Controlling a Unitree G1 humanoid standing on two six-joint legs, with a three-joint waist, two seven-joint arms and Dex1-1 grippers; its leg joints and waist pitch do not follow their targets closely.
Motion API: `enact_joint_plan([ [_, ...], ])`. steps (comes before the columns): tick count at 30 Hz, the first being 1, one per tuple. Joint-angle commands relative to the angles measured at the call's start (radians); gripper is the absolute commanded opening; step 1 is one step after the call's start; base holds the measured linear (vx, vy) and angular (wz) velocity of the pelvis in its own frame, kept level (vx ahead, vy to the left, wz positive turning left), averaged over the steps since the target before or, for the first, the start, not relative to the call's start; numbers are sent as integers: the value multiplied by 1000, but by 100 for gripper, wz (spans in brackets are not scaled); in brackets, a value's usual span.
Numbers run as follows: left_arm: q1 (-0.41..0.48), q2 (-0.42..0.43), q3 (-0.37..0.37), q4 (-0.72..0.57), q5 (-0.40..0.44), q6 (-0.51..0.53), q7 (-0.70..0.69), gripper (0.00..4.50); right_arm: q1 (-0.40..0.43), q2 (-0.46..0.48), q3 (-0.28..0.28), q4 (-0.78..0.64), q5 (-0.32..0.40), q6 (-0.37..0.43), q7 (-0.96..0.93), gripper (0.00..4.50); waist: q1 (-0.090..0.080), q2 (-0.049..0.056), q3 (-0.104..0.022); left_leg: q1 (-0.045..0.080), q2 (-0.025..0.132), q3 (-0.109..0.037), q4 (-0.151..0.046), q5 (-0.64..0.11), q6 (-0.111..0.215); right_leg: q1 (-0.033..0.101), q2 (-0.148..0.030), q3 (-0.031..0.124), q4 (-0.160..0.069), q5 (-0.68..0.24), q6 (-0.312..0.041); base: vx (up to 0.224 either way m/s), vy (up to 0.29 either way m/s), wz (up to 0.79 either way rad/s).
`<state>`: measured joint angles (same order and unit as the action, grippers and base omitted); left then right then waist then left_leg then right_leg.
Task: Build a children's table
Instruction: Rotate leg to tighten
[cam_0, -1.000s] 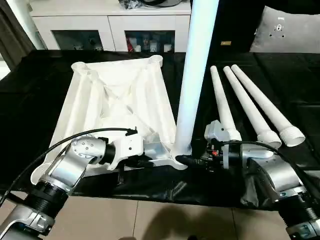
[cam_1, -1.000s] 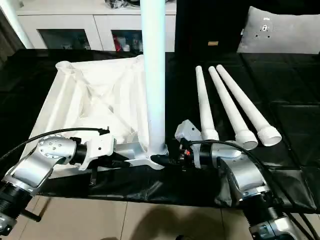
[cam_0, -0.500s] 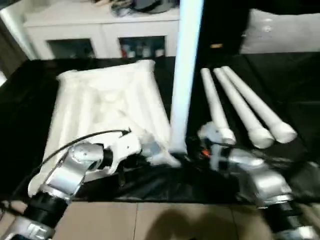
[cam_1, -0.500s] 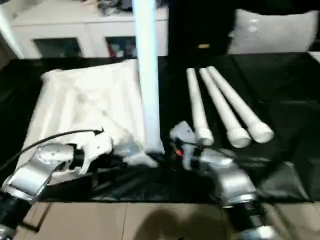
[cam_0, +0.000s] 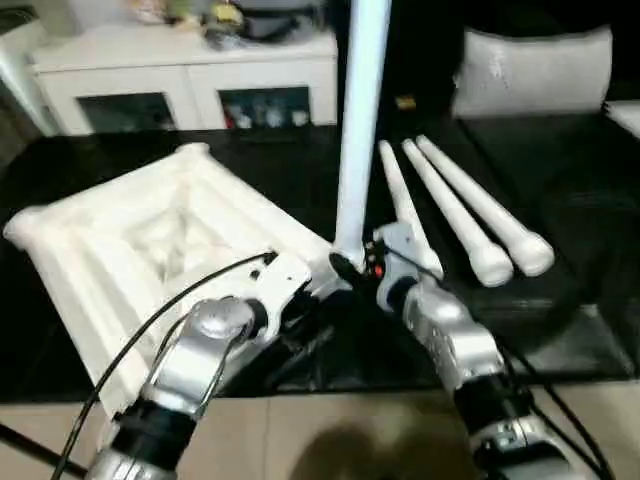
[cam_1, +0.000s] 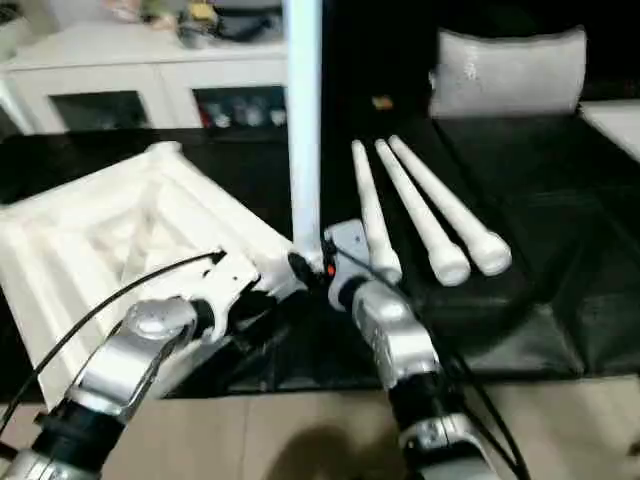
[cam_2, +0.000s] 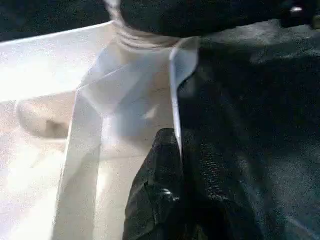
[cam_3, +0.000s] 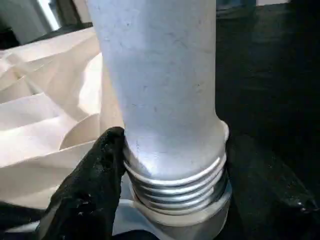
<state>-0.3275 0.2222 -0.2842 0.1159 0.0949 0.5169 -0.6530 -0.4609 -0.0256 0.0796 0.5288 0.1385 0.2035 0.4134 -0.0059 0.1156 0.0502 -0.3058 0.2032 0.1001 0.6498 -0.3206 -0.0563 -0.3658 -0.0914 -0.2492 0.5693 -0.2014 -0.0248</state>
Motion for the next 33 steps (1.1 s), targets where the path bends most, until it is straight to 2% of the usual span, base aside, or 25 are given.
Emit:
enact_joint_plan([
  [1,-30,-9,-47,4,7,-35,-16,0,43,18,19,51,11,29,21,342,8,9,-43,-16,141,-56,-163,-415,51,49,-85,170,63,-147,17,94,54,-15],
  [2,-30,-6,-47,8,10,-36,-18,0,45,15,21,50,7,21,22,348,3,-11,-42,1,99,-34,-148,-427,33,31,-92,179,24,-123,-30,0,0,0],
  [3,-31,-2,-43,17,14,-42,-18,0,52,6,27,40,2,11,32,362,26,-51,-20,41,-35,41,-66,-342,-10,-33,-74,139,-125,-622,45,32,-29,28],
  [4,-36,14,-39,37,21,-58,-26,0,75,-21,38,-9,-1,-6,63,377,11,-66,-12,70,-79,56,4,-224,22,-62,-89,96,-174,-946,125,32,-29,28],
  [5,-37,17,-38,41,22,-61,-27,0,80,-27,39,-20,-1,-6,68,385,16,-47,-36,-10,-46,31,-59,-160,48,29,-96,98,-137,-831,156,103,38,-2],
  [6,-38,19,-37,46,23,-64,-27,0,85,-33,39,-31,0,-8,78,396,18,-48,-43,-29,-30,18,-77,-126,50,39,-90,108,-128,-736,154,107,69,-12],
  [7,-40,23,-33,55,24,-69,-26,0,92,-42,40,-50,2,-11,97,406,21,-32,-53,-16,-4,9,-94,-71,45,25,-76,116,-115,-556,90,107,69,-12],
  [8,-43,31,-30,66,22,-75,-30,0,102,-58,45,-80,3,-8,116,406,19,-33,-56,-17,-2,10,-97,-50,47,26,-71,121,-107,-484,55,0,0,0],
  [9,-46,39,-28,76,21,-82,-34,0,111,-73,49,-107,4,-7,134,416,25,-19,-60,-19,5,11,-104,-14,54,27,-67,129,-93,-372,-18,23,28,20],
  [10,-48,45,-28,83,18,-86,-37,0,118,-83,52,-125,4,-7,146,424,20,-20,-57,-29,14,9,-111,-36,60,29,-66,135,-83,-323,-62,23,28,20],
  [11,-50,51,-29,88,17,-92,-41,0,122,-91,53,-139,5,-6,155,431,18,-25,-57,-31,12,11,-113,-67,58,33,-66,141,-80,-323,-81,0,0,0],
  [14,-57,85,-34,116,17,-127,-79,0,143,-145,59,-219,21,0,217,446,19,-28,-63,-37,12,7,-110,-14,78,39,-70,152,-68,-249,-114,51,27,7],
  [15,-59,102,-35,123,13,-140,-104,0,147,-171,61,-253,27,5,244,446,20,-26,-69,-40,12,5,-105,38,94,40,-73,155,-57,-183,-138,0,0,0],
  [16,-60,111,-36,127,10,-148,-119,0,149,-185,62,-271,28,9,258,446,21,-31,-78,-51,10,3,-96,120,117,49,-77,157,-40,-90,-157,0,0,0],
  [17,-63,130,-41,135,11,-169,-143,0,147,-210,64,-291,25,13,276,446,22,-37,-80,-58,5,2,-89,181,140,50,-74,155,-34,-35,-159,0,0,0],
  [18,-63,130,-41,135,11,-169,-143,0,147,-210,64,-291,25,13,276,446,22,-36,-82,-60,3,4,-86,204,150,49,-74,156,-29,-15,-164,0,0,0],
  [19,-64,146,-46,142,12,-189,-165,0,146,-230,66,-308,23,19,292,446,24,-33,-78,-60,4,6,-85,214,167,44,-75,153,-35,-28,-166,0,0,0],
  [21,-67,183,-60,159,14,-230,-211,0,141,-279,73,-342,19,31,344,446,27,-33,-75,-61,4,9,-86,190,167,44,-73,149,-43,-94,-150,0,0,0],
  [22,-68,201,-66,166,11,-248,-239,0,135,-305,76,-355,18,40,374,446,27,-44,-73,-60,6,11,-88,169,162,43,-72,150,-48,-139,-134,0,0,0],
  [23,-71,218,-72,175,5,-266,-266,0,129,-333,80,-368,19,50,405,446,29,-41,-71,-58,8,11,-91,151,157,41,-71,150,-51,-181,-124,0,0,0],
  [24,-74,226,-74,180,1,-272,-280,0,124,-349,83,-372,20,52,422,446,30,-44,-70,-56,12,11,-93,136,151,38,-71,151,-52,-201,-121,0,0,0],
  [25,-74,226,-74,180,1,-272,-280,0,124,-349,83,-372,20,52,422,446,32,-41,-69,-54,12,11,-92,131,147,37,-72,152,-52,-206,-122,0,0,0],
  [28,-70,275,-91,178,-15,-362,-377,0,92,-397,89,-357,26,50,487,446,35,-52,-70,-53,15,11,-94,130,143,36,-74,154,-48,-197,-129,0,0,0],
  [31,-66,310,-112,174,-14,-411,-442,0,69,-412,91,-334,44,53,541,446,43,-51,-73,-48,20,13,-93,149,147,32,-77,157,-40,-167,-150,0,0,0],
  [33,-57,342,-122,155,-53,-467,-541,0,49,-434,121,-299,47,18,631,446,48,-63,-74,-46,22,15,-92,163,150,31,-78,158,-35,-137,-165,0,0,0],
])
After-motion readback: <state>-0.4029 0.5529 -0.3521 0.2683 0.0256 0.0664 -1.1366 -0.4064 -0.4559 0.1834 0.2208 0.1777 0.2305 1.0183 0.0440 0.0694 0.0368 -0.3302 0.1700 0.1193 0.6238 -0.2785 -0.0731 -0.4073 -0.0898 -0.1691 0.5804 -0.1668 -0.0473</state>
